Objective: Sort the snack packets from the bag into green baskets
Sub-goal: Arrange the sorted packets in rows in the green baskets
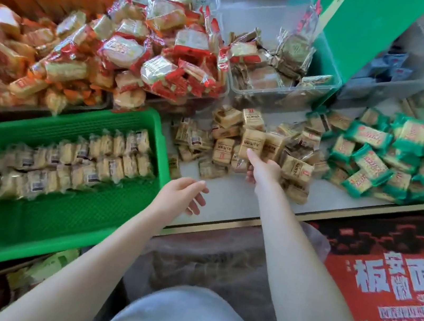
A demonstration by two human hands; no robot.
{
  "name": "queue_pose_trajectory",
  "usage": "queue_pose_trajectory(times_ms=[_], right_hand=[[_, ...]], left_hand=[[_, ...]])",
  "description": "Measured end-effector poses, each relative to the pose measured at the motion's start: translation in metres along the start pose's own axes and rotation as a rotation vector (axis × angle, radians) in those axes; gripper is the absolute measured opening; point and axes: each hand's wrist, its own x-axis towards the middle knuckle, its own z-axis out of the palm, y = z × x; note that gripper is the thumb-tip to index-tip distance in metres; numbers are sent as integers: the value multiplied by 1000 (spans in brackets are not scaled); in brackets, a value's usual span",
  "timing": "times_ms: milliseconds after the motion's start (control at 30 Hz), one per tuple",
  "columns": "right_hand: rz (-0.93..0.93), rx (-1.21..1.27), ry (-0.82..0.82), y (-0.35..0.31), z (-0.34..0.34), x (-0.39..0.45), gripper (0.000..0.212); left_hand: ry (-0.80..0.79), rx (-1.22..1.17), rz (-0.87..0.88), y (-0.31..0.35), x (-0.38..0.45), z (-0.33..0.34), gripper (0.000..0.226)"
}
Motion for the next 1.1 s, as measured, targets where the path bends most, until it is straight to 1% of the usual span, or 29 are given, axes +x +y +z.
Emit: queue_pose_trajectory(times_ms=[67, 133, 200, 267, 300, 333, 400, 433, 467, 533, 567, 633, 700, 767, 867, 933, 1000, 1033, 1067, 1100], right_hand=[[-25, 25, -48, -1, -7, -13, 20], [-104, 22, -126, 4, -17, -35, 20], [-189, -85, -281, 12, -25, -60, 21], [-196, -194, -428, 20, -30, -74, 27], [-193, -218, -432, 22, -32, -74, 30], [-194, -224, -380, 23, -33, -69, 30], [-171, -212, -184, 25, -32, -50, 22], [-152, -201, -105, 26, -30, -37, 17], [-136, -197, -63, 27, -27, -29, 18], [-125, -203, -53, 30, -14, -14, 31], [-131, -205, -49, 31, -7, -9, 33], [-159, -216, 1, 31, 4, -4, 29], [-164, -220, 49, 29, 4, -4, 22], [-129, -188, 44, 28, -5, -8, 24], [-63, -14, -36, 29, -26, -30, 24], [-87, 13, -178, 29, -38, -49, 21], [-124, -84, -354, 31, -45, -64, 19], [-125, -141, -404, 33, -48, -68, 20], [-115, -176, -391, 34, -51, -68, 21], [-96, -180, -313, 36, -54, -65, 22]], left_hand=[[17, -62, -18, 4, 7, 3, 26], [19, -170, -38, 8, 15, 12, 27], [-18, -337, -63, 10, 22, 20, 37], [-75, -487, -64, 10, 26, 27, 40], [-79, -509, -61, 8, 27, 29, 38], [-56, -508, -76, 6, 29, 30, 37], [-2, -509, -136, -1, 31, 30, 37], [3, -509, -161, -4, 31, 31, 38], [0, -502, -182, -6, 32, 31, 38], [3, -497, -218, -9, 34, 34, 38], [14, -508, -233, -9, 35, 35, 38], [30, -536, -257, -8, 35, 36, 40], [43, -556, -271, -9, 36, 35, 47], [56, -580, -284, -11, 38, 34, 53], [59, -627, -288, -10, 39, 35, 54], [3, -637, -256, -7, 40, 37, 56], [-104, -640, -193, -5, 41, 42, 53], [-129, -652, -173, -5, 42, 45, 48], [-120, -668, -175, -6, 44, 48, 42], [-89, -675, -193, -8, 45, 51, 37]])
